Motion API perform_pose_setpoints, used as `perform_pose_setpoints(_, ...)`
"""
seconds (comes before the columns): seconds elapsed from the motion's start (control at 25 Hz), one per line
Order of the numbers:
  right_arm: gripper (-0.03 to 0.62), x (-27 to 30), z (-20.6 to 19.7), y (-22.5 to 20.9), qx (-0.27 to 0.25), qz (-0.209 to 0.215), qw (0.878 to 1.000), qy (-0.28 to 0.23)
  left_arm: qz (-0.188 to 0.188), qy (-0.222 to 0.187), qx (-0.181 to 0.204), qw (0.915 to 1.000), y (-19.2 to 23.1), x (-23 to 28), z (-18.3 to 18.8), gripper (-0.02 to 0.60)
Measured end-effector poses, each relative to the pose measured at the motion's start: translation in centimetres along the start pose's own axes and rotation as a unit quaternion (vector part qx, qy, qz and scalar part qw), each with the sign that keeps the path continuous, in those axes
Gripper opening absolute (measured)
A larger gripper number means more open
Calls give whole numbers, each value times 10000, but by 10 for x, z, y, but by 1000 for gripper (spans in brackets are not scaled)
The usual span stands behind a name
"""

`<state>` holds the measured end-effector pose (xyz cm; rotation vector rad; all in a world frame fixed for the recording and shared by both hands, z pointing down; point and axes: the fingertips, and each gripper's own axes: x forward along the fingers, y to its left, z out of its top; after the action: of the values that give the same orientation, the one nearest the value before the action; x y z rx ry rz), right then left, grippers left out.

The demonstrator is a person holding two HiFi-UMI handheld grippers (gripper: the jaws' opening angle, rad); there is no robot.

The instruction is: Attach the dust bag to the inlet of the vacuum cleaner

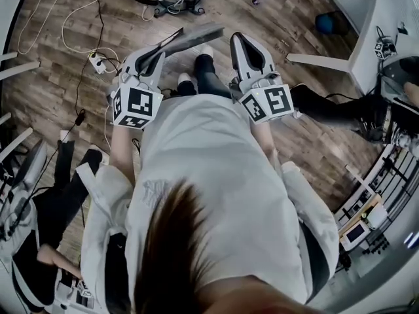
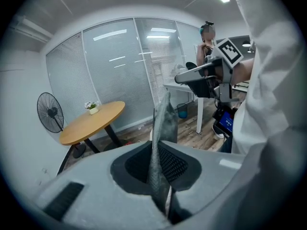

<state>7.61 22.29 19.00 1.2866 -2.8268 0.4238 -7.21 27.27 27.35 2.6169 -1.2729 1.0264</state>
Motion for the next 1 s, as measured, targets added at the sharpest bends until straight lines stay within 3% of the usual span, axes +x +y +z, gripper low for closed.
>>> perform_pose_setpoints(0.56, 4, 81, 17, -118, 55, 49, 9997, 238, 501, 129, -302, 9982, 73, 84, 45, 38)
perform_pose_setpoints(1.0, 3, 100, 14, -151, 150, 69, 9993, 334, 673, 53, -296, 9973, 98, 113, 65, 38)
